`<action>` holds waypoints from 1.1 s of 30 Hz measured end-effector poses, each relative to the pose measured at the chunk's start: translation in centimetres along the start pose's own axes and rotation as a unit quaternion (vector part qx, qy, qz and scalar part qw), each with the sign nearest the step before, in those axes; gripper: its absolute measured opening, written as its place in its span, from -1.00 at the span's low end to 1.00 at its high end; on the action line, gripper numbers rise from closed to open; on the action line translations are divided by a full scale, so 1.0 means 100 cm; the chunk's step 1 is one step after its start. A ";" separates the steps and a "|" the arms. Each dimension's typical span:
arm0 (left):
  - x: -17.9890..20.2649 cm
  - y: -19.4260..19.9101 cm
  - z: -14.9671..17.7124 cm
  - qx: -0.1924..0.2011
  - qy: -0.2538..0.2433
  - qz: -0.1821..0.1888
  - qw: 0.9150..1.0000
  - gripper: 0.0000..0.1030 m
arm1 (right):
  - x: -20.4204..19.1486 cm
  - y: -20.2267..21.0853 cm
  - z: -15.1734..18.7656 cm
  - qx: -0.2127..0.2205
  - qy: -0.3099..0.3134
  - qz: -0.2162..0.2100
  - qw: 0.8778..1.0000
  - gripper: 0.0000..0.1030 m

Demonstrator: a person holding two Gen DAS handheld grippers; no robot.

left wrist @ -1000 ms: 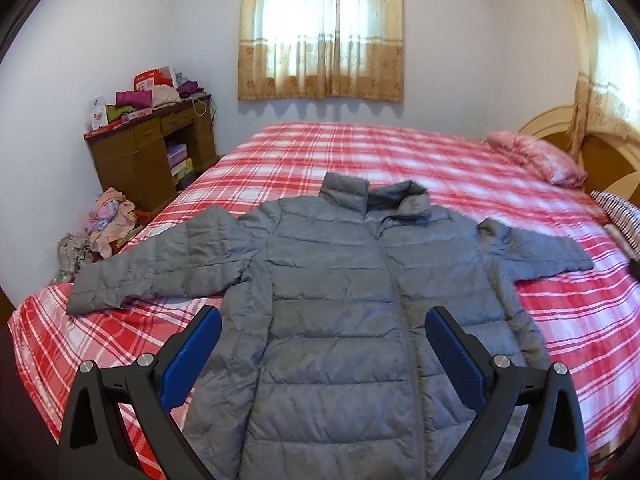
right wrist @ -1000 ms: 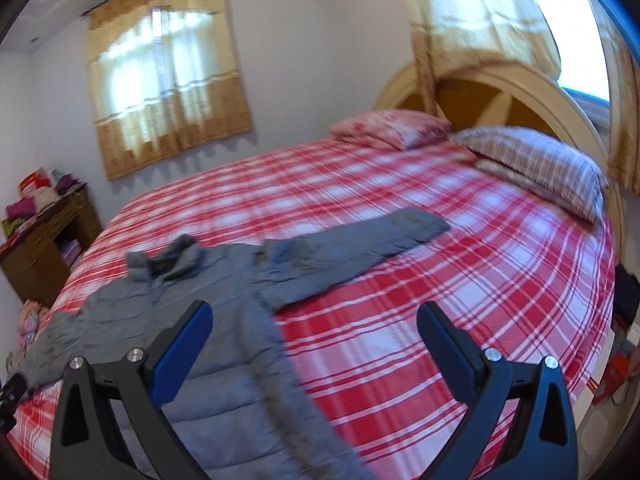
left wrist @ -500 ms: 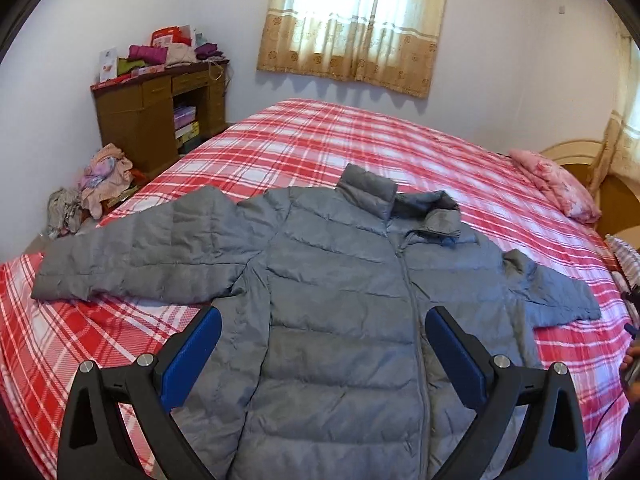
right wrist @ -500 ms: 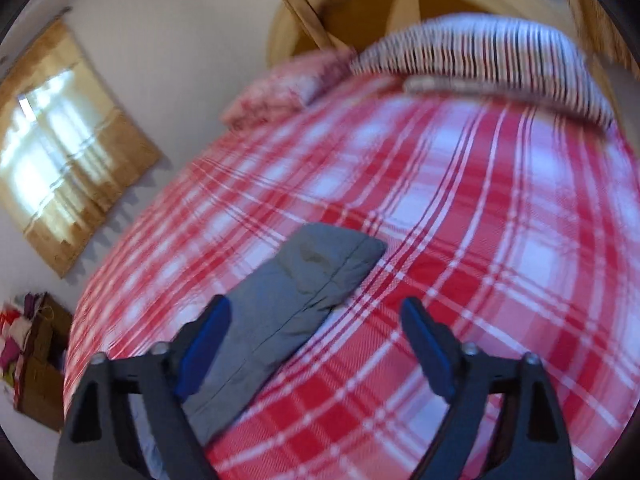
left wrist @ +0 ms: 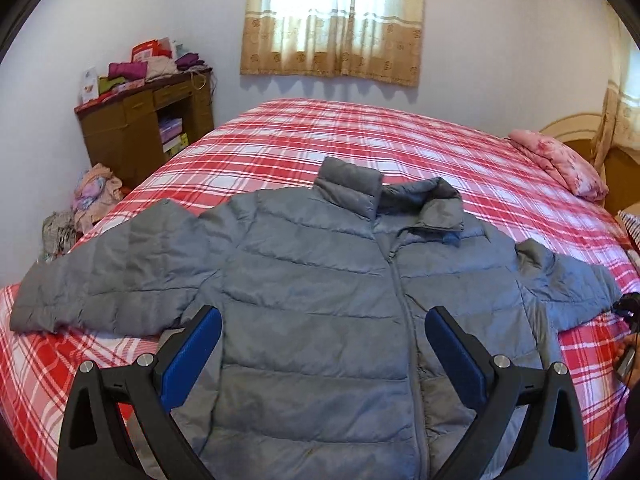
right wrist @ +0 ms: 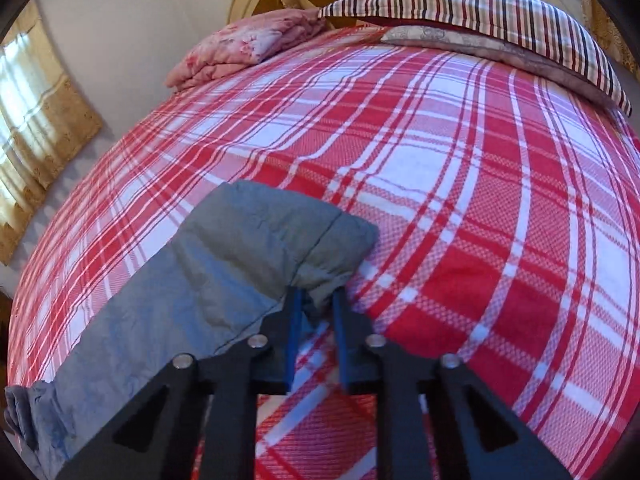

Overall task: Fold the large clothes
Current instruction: 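Grasp the grey jacket's sleeve cuff with the right gripper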

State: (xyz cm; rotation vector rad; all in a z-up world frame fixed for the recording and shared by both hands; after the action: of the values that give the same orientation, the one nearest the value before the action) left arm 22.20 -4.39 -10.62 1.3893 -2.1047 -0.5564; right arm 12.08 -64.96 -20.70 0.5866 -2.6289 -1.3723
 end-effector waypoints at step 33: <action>-0.077 0.025 0.029 -0.018 0.048 -0.048 0.997 0.98 | -0.019 0.009 -0.029 0.013 0.026 0.032 0.999 0.88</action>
State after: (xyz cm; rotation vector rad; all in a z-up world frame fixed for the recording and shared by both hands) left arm 21.00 3.78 -13.05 1.4745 -1.9506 -0.5507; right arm 14.36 -66.01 -18.18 0.5275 -2.6043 -1.2904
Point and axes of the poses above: each gripper's, at about its wrist camera, not at the fingertips, and y roughly against the way its jaws point, x to its right, z to its underside, the point moved 10 cm from there along -y, roughly the way its jaws point, and after that the axes turned 14 degrees about z, right-handed, at the moved point
